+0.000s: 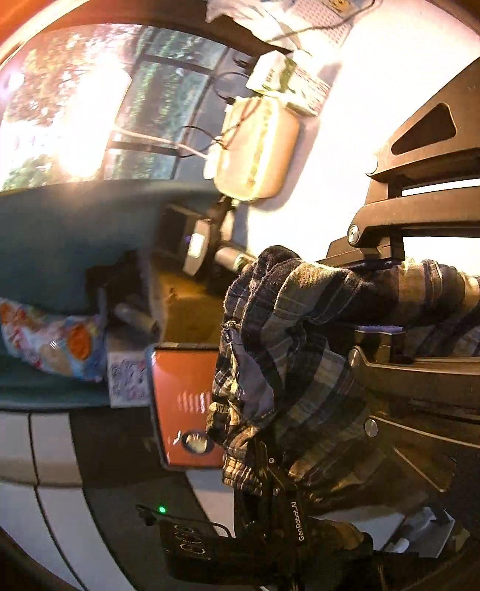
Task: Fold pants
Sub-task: 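Carry the folded pants with both grippers toward the tablet beside the table, then lower the pants onto the table beside the tablet and open both grippers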
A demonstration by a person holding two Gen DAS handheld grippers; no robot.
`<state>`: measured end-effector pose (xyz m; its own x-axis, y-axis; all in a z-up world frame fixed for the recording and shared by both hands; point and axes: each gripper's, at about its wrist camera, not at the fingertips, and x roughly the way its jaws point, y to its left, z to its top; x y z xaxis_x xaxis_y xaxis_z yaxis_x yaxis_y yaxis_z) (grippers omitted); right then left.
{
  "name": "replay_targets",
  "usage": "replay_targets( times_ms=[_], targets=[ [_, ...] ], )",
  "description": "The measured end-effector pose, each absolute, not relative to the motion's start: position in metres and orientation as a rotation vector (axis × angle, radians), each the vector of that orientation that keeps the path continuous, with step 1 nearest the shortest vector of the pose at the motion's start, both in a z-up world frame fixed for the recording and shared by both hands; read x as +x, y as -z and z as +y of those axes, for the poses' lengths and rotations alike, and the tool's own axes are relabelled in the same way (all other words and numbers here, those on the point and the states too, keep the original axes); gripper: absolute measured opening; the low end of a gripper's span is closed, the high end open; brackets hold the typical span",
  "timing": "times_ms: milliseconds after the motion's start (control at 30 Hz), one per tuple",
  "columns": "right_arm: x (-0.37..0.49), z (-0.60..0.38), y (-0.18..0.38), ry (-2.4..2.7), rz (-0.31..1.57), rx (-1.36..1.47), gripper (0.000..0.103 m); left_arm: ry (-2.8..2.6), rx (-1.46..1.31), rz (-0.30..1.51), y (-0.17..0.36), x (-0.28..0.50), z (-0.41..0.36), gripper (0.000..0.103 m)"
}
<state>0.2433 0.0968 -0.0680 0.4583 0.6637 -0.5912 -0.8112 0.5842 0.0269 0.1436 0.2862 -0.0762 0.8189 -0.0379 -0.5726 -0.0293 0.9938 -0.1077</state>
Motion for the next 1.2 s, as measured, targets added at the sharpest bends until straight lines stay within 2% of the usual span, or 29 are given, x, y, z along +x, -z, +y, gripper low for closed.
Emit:
replay_targets(
  times_ms=[500, 733, 800, 833, 867, 1200],
  targets=[
    [0.327, 0.122, 0.129, -0.892, 0.796, -0.203, 0.021, -0.033, -0.124, 0.787, 0.113, 0.217, 0.308, 0.019],
    [0.339, 0.126, 0.147, -0.874, 0.858, -0.196, 0.022, -0.073, -0.111, 0.835, 0.124, 0.228, 0.311, 0.033],
    [0.342, 0.126, 0.15, -0.857, 0.866, -0.198, 0.035, -0.091, -0.109, 0.843, 0.125, 0.23, 0.312, 0.039],
    [0.344, 0.126, 0.151, -0.837, 0.867, -0.204, 0.051, -0.104, -0.109, 0.845, 0.124, 0.23, 0.313, 0.043],
    [0.347, 0.124, 0.152, -0.813, 0.867, -0.205, 0.063, -0.113, -0.11, 0.844, 0.122, 0.229, 0.314, 0.045],
    [0.343, 0.105, 0.147, -0.766, 0.857, -0.202, 0.065, -0.25, -0.121, 0.735, 0.09, 0.193, 0.323, 0.059]
  ],
)
